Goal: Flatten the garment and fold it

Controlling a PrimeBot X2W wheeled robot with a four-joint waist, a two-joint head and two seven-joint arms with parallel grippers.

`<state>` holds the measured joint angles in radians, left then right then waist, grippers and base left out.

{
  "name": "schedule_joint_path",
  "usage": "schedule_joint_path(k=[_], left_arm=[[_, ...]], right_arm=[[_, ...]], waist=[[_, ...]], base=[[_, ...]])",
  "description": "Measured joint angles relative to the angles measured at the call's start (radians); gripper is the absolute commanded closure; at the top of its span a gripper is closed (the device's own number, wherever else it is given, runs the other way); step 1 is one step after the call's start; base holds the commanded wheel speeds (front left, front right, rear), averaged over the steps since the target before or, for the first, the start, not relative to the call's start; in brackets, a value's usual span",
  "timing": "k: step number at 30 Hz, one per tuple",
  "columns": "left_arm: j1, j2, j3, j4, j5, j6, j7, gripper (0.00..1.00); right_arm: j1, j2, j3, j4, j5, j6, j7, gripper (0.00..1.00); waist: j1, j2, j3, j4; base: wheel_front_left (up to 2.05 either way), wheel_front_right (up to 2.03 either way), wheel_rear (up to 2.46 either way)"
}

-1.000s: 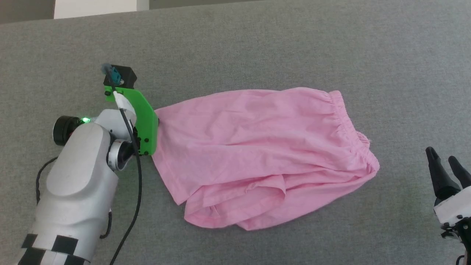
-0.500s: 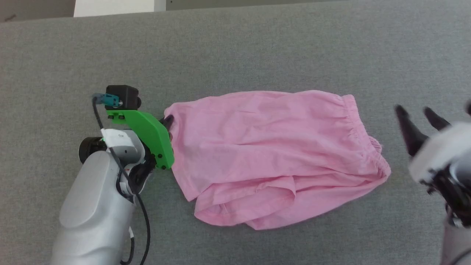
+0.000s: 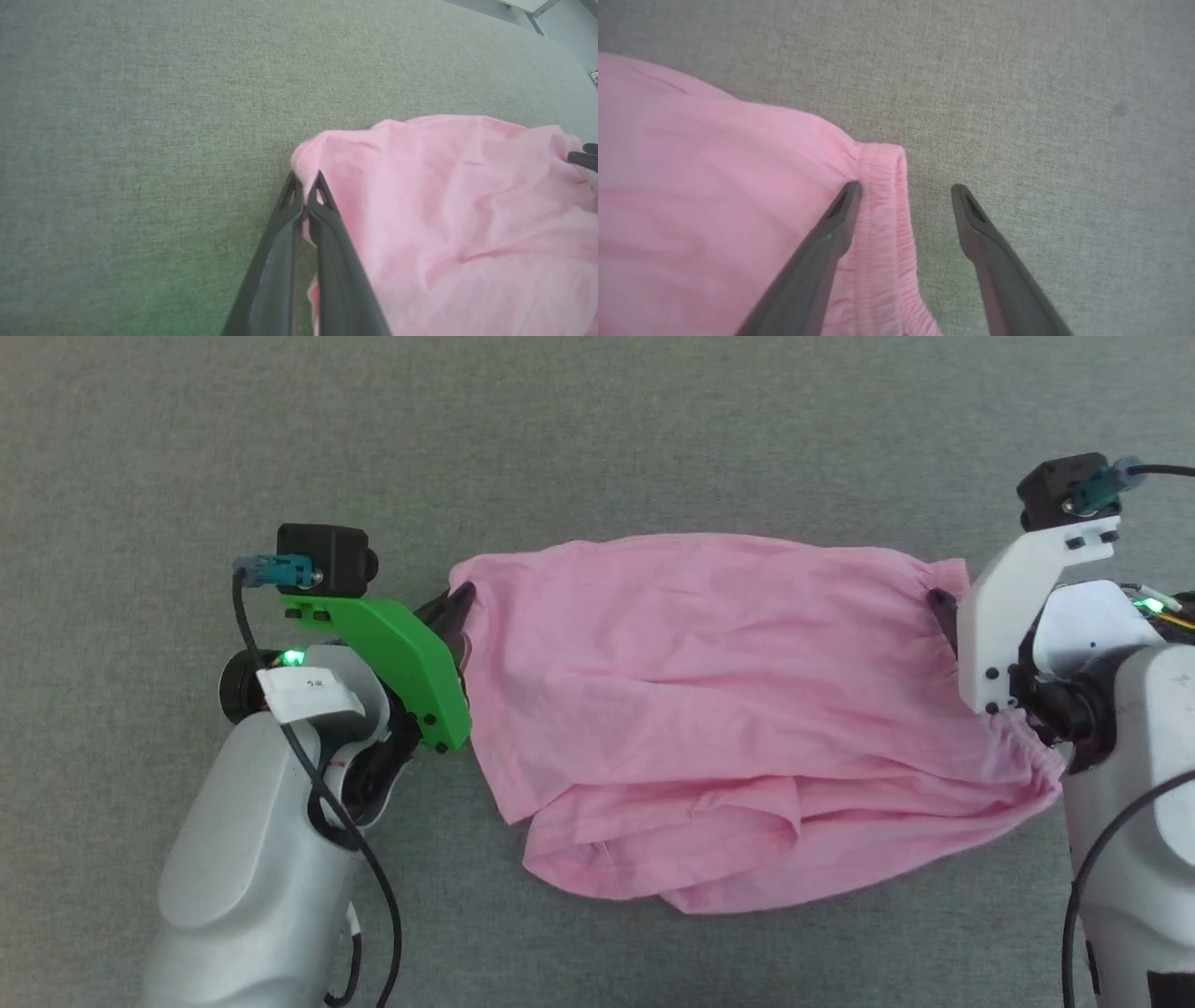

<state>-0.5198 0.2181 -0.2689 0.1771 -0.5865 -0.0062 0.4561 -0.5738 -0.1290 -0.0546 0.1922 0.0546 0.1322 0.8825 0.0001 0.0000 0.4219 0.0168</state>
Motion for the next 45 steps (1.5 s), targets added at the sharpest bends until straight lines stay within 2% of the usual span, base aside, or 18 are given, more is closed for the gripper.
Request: schedule_joint_path(k=[5, 6, 7, 8, 12, 16, 19, 21, 27, 33, 37, 40, 45], left_arm=[[0.000, 0.000, -0.001, -0.010, 0.000, 0.004, 0.000, 1.00], [0.001, 0.000, -0.001, -0.011, -0.001, 0.007, 0.000, 1.00], [0.001, 0.000, -0.001, -0.012, -0.002, 0.007, 0.000, 1.00], [0.002, 0.000, -0.001, -0.013, -0.002, 0.007, 0.000, 1.00], [0.003, -0.001, 0.004, -0.012, -0.010, 0.007, -0.015, 1.00], [-0.029, -0.019, 0.040, 0.003, -0.057, -0.001, -0.038, 1.00], [-0.108, -0.036, 0.108, 0.017, -0.137, -0.003, -0.048, 1.00], [-0.186, -0.030, 0.151, 0.033, -0.152, -0.001, -0.053, 1.00], [-0.448, 0.051, 0.197, 0.123, -0.119, 0.030, -0.050, 1.00], [-0.677, 0.085, 0.209, 0.211, -0.064, 0.070, -0.095, 1.00], [-0.814, 0.105, 0.216, 0.249, -0.018, 0.068, -0.217, 1.00], [-0.881, 0.109, 0.217, 0.273, -0.002, 0.048, -0.290, 1.00], [-0.863, 0.113, 0.205, 0.347, 0.000, 0.008, -0.327, 1.00]], right_arm=[[-0.047, -0.028, 0.026, 0.068, -0.006, 0.000, -0.012, 0.00], [-0.058, -0.033, 0.031, 0.080, -0.005, 0.000, -0.011, 0.24], [-0.066, -0.039, 0.035, 0.088, -0.001, 0.000, -0.011, 0.86], [-0.072, -0.044, 0.040, 0.094, 0.002, 0.000, -0.010, 1.00], [-0.091, -0.048, 0.061, 0.114, 0.044, 0.000, -0.003, 1.00], [-0.118, -0.052, 0.058, 0.108, 0.140, 0.000, -0.010, 1.00], [-0.186, -0.041, 0.035, 0.085, 0.193, 0.000, -0.013, 1.00], [-0.256, -0.018, 0.006, 0.075, 0.231, 0.000, -0.008, 1.00], [-0.495, 0.043, -0.021, 0.086, 0.246, 0.000, -0.012, 1.00], [-0.737, 0.075, -0.044, 0.173, 0.209, 0.000, -0.127, 1.00], [-0.869, 0.081, -0.046, 0.257, 0.193, 0.000, -0.268, 1.00], [-0.938, 0.082, -0.046, 0.308, 0.176, 0.000, -0.392, 1.00], [-0.940, 0.082, -0.012, 0.401, 0.202, 0.000, -0.447, 1.00]], waist=[[-0.0001, 0.0000, 0.027, 0.020], [0.0000, 0.0000, 0.031, 0.024], [0.0000, 0.0000, 0.033, 0.026], [0.0000, 0.0000, 0.035, 0.028], [0.0000, 0.0000, 0.028, 0.027], [0.0000, 0.0000, -0.004, 0.024], [0.0000, 0.0000, -0.025, 0.020], [0.0000, 0.0000, -0.036, 0.014], [0.0000, 0.0000, -0.035, -0.006], [0.0000, 0.0000, -0.012, -0.016], [0.0001, 0.0000, 0.003, -0.017], [0.0001, 0.0000, 0.011, -0.014], [0.0001, 0.0000, 0.018, 0.000]], base=[[0.00, 0.00, 0.00], [0.00, 0.00, 0.00], [0.00, 0.00, 0.00], [0.00, 0.00, 0.00], [0.00, 0.00, 0.00], [0.00, 0.00, 0.00], [0.00, 0.00, 0.00], [0.00, 0.00, 0.00], [0.00, 0.00, 0.00], [0.00, 0.00, 0.00], [0.00, 0.00, 0.00], [0.00, 0.00, 0.00], [0.00, 0.00, 0.00]])
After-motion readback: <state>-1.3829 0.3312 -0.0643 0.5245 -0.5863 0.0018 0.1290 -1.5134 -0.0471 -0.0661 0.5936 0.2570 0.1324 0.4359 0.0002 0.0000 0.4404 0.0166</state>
